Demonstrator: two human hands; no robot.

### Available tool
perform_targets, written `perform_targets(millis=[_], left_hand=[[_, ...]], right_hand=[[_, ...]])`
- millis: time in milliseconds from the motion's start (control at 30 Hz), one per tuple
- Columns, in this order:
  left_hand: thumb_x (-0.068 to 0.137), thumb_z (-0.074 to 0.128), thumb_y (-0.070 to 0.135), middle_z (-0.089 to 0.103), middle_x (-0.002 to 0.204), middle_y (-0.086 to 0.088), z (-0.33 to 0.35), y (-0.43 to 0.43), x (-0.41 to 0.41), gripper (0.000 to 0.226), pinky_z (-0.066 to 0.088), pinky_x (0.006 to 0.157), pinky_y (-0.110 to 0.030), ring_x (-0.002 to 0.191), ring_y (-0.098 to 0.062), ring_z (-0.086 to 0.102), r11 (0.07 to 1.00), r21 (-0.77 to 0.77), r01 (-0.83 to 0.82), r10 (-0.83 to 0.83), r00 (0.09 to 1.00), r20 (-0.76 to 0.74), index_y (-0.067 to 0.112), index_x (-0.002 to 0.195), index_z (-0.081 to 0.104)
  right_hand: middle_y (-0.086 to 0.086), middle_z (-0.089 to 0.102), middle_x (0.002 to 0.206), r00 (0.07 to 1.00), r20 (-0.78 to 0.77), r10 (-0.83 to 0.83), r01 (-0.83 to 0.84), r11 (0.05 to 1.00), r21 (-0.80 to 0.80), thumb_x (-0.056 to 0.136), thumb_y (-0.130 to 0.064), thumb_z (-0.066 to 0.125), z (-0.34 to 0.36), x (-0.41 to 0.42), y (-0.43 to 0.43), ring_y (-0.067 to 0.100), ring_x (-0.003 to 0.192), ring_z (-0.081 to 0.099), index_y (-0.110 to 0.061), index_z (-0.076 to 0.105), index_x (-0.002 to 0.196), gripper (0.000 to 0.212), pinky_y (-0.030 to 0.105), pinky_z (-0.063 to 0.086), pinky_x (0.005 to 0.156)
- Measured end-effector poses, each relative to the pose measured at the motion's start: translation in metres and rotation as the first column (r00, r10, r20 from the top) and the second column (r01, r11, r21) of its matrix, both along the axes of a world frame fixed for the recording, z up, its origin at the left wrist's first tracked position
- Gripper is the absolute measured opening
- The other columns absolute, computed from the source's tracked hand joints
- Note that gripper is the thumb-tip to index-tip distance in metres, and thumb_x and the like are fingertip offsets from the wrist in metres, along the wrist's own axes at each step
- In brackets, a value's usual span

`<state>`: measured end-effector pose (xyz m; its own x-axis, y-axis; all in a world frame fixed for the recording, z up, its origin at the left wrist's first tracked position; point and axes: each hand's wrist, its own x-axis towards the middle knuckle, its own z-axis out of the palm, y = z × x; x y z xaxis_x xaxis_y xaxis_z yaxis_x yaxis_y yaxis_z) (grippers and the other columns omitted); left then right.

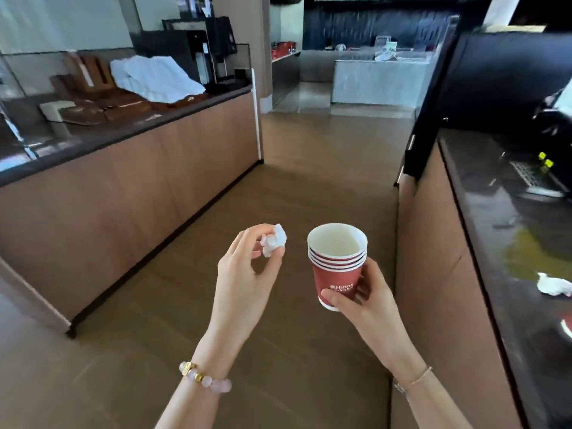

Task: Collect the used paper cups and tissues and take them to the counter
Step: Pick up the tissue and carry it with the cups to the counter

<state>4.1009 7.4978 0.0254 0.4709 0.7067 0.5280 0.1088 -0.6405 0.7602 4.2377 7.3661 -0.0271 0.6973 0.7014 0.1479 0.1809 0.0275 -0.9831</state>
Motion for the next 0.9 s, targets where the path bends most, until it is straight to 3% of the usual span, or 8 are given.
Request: perform_targets(millis=[200,367,500,633,733,900], left_hand=[[0.088,0.063,0.012,0.063,0.103,0.015,0.001,0.06,0.083,0.022,0.051,0.086,-0.024,0.095,-0.008,0.06,0.978,-0.03,0.208,-0.208,0.978,-0.024,0.021,0.108,0.062],[0.088,0.063,0.013,0.063,0.104,0.016,-0.005,0.081,0.151,0.022,0.048,0.086,-0.018,0.095,-0.009,0.062,0.933,-0.072,0.352,-0.355,0.934,-0.035,0.022,0.107,0.062],[0.087,0.063,0.014,0.063,0.103,0.016,-0.01,0.092,0.207,0.022,0.045,0.084,-0.011,0.094,-0.008,0.061,0.909,-0.063,0.413,-0.416,0.909,-0.041,0.023,0.107,0.062],[0.087,0.064,0.016,0.063,0.104,0.016,-0.01,0.096,0.27,0.021,0.043,0.081,-0.007,0.096,-0.006,0.062,0.868,-0.073,0.492,-0.495,0.867,-0.048,0.023,0.107,0.062],[0.086,0.065,0.015,0.063,0.105,0.018,-0.005,0.097,0.326,0.022,0.043,0.079,-0.008,0.096,-0.006,0.062,0.833,-0.069,0.549,-0.553,0.831,-0.058,0.024,0.107,0.062],[0.086,0.065,0.017,0.063,0.107,0.017,-0.002,0.083,0.416,0.025,0.048,0.083,-0.013,0.098,-0.005,0.062,0.765,-0.049,0.643,-0.644,0.763,-0.055,0.024,0.109,0.062]], right_hand=[[-0.018,0.065,0.111,0.98,0.0,-0.197,0.197,0.98,-0.013,0.07,-0.018,0.082,0.003,0.054,0.036,0.0,0.102,0.062,-0.029,0.048,0.126,0.067,0.011,0.05,0.081],[-0.017,0.066,0.113,0.94,-0.009,-0.34,0.34,0.94,-0.02,0.069,-0.021,0.083,0.0,0.103,0.047,0.003,0.104,0.063,-0.031,0.049,0.126,0.067,0.021,0.051,0.086],[-0.017,0.066,0.112,0.909,-0.017,-0.417,0.416,0.909,-0.016,0.067,-0.024,0.083,-0.006,0.149,0.05,0.002,0.103,0.063,-0.031,0.049,0.126,0.068,0.013,0.051,0.081],[-0.018,0.066,0.112,0.87,-0.03,-0.492,0.492,0.871,0.007,0.066,-0.025,0.083,-0.005,0.204,0.053,0.001,0.102,0.064,-0.03,0.049,0.127,0.07,0.013,0.051,0.079],[-0.016,0.065,0.114,0.834,-0.029,-0.55,0.551,0.834,0.023,0.069,-0.018,0.084,0.0,0.251,0.05,0.002,0.104,0.063,-0.031,0.048,0.127,0.07,0.019,0.051,0.082],[-0.016,0.064,0.115,0.747,0.007,-0.665,0.665,0.747,0.012,0.069,-0.018,0.083,0.003,0.315,0.029,0.002,0.103,0.062,-0.031,0.048,0.127,0.069,0.012,0.051,0.079]])
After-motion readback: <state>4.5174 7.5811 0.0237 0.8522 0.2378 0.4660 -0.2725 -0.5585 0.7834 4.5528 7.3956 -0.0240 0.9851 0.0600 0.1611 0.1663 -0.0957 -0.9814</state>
